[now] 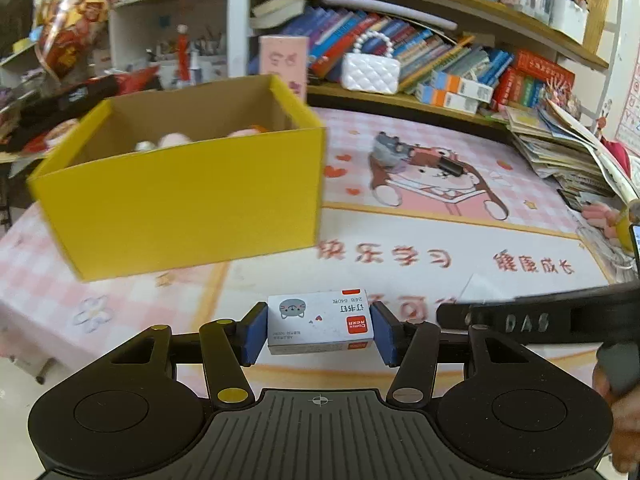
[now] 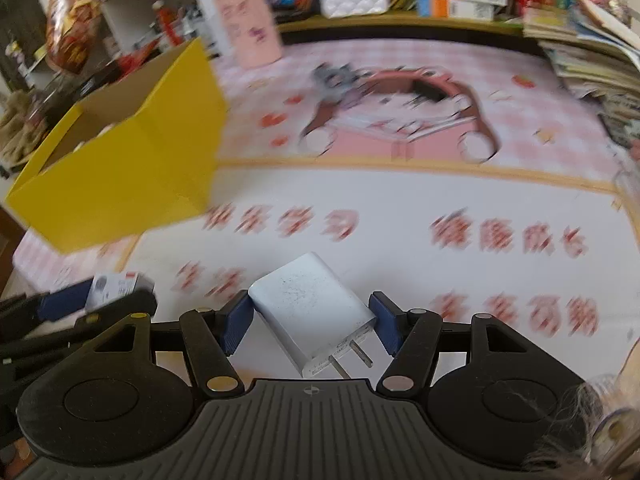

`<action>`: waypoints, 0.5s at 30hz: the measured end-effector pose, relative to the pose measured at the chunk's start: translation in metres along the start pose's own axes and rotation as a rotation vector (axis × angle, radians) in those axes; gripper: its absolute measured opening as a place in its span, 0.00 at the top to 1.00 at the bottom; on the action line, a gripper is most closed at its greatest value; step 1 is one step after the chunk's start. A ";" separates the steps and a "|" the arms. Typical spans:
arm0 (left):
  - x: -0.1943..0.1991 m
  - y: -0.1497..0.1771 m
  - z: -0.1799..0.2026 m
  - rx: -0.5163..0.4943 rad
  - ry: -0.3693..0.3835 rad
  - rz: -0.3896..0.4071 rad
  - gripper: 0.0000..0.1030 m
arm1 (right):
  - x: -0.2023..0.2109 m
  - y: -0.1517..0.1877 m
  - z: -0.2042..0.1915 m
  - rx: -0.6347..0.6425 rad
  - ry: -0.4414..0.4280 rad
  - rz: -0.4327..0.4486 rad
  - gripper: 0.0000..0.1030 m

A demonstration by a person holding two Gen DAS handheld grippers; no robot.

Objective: Organize objects
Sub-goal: 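Carry the card box and white charger with both tools over the yellow box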

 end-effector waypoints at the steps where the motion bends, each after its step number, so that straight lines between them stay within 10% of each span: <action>1: 0.005 0.004 -0.005 0.008 -0.007 0.001 0.48 | 0.002 0.007 -0.011 0.019 -0.007 -0.005 0.41; 15: 0.075 0.035 -0.081 0.050 -0.113 0.051 0.48 | 0.027 0.047 -0.111 0.167 -0.080 0.035 0.41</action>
Point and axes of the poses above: each gripper's, at about its wrist camera, not at the fingertips, and x roughly against the way its jaws point, z to its right, y to its underside, the point moved 9 cm from there along -x, roughly the way its jaws point, and after that the axes turned 9 degrees about y, right-handed, at the moved point
